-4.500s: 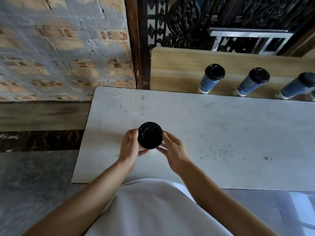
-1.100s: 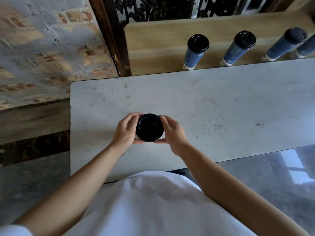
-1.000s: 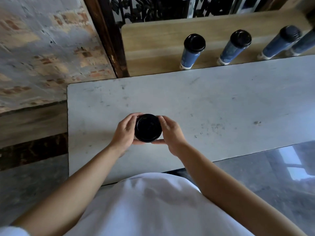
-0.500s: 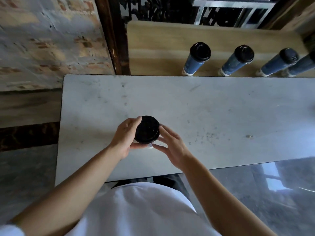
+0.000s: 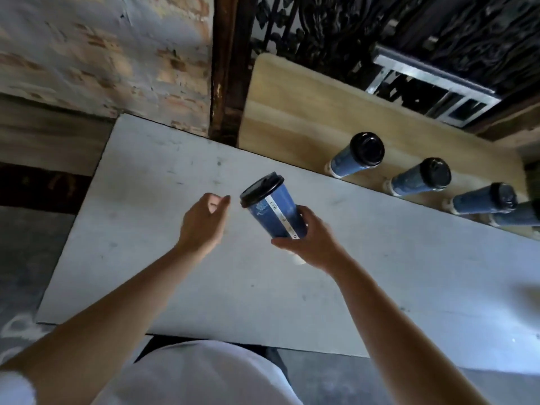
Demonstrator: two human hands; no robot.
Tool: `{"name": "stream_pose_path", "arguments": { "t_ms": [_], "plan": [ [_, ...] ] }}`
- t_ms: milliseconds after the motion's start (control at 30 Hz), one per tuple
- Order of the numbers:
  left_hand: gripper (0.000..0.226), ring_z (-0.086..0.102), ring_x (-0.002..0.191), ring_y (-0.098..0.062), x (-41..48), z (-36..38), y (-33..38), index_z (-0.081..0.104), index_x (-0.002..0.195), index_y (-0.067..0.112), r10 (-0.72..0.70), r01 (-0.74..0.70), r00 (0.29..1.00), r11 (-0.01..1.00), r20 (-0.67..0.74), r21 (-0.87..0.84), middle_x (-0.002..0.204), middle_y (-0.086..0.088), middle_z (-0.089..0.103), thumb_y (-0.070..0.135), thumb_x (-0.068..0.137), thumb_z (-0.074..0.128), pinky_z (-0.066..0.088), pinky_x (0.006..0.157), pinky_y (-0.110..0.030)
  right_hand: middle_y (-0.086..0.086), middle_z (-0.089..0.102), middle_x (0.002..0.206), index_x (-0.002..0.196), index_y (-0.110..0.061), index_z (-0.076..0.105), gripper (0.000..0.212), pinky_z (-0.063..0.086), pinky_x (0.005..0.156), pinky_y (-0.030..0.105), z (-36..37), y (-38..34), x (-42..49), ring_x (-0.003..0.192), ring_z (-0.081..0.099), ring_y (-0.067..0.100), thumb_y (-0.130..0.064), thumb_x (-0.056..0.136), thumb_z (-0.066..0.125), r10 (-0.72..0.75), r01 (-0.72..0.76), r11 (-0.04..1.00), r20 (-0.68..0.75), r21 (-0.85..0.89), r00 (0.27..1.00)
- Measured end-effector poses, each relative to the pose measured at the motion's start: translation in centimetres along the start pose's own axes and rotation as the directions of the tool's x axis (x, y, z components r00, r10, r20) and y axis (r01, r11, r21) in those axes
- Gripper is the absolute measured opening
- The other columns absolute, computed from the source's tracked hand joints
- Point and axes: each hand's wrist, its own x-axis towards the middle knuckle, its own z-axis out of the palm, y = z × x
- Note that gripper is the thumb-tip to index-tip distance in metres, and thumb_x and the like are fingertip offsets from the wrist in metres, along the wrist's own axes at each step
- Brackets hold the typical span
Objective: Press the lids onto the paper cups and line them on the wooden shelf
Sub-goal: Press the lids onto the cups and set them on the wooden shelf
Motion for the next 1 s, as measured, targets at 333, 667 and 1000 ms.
{"name": "stream_pose_path", "arguments": {
  "t_ms": [333,667,1000],
  "plan": [
    [0.099,0.000,0.152,-0.050,5.2,5.4,-6.3,0.019,0.159,0.018,0.159,0.011,0.971,0.714,-0.177,0.700,0.165,-0.027,0.007,0.072,0.083,0.052,0.003,0.120,-0.066,0.013,0.057,0.125,0.133,-0.018,0.046,0.072,0.050,0.093,0.048,-12.6,-8.3,14.6,0.115,0.056,0.039,-0.041,0.074,0.080,-0.260,0.186,0.577,0.038,-0.795,0.965],
    [0.087,0.012,0.148,-0.055,6.1,8.0,-7.8,0.030,0.155,0.015,0.293,0.043,0.886,0.720,-0.360,0.693,0.164,-0.023,0.016,0.065,0.084,0.041,0.003,0.119,-0.067,0.010,0.048,0.139,0.139,-0.029,0.046,0.057,0.026,0.112,0.060,-13.8,-13.3,21.2,0.132,0.041,0.037,-0.041,0.088,0.066,-0.283,0.091,-0.371,0.206,-0.924,0.937],
    [0.082,0.015,0.149,-0.052,6.1,8.4,-7.7,0.043,0.149,0.014,0.328,0.078,0.838,0.721,-0.437,0.689,0.164,-0.022,0.021,0.063,0.084,0.043,0.005,0.121,-0.065,0.010,0.050,0.141,0.138,-0.023,0.053,0.058,0.021,0.117,0.062,-9.2,-16.4,21.6,0.135,0.040,0.037,-0.044,0.086,0.069,-0.311,0.118,-0.534,0.324,-0.837,0.893]
  ]
}}
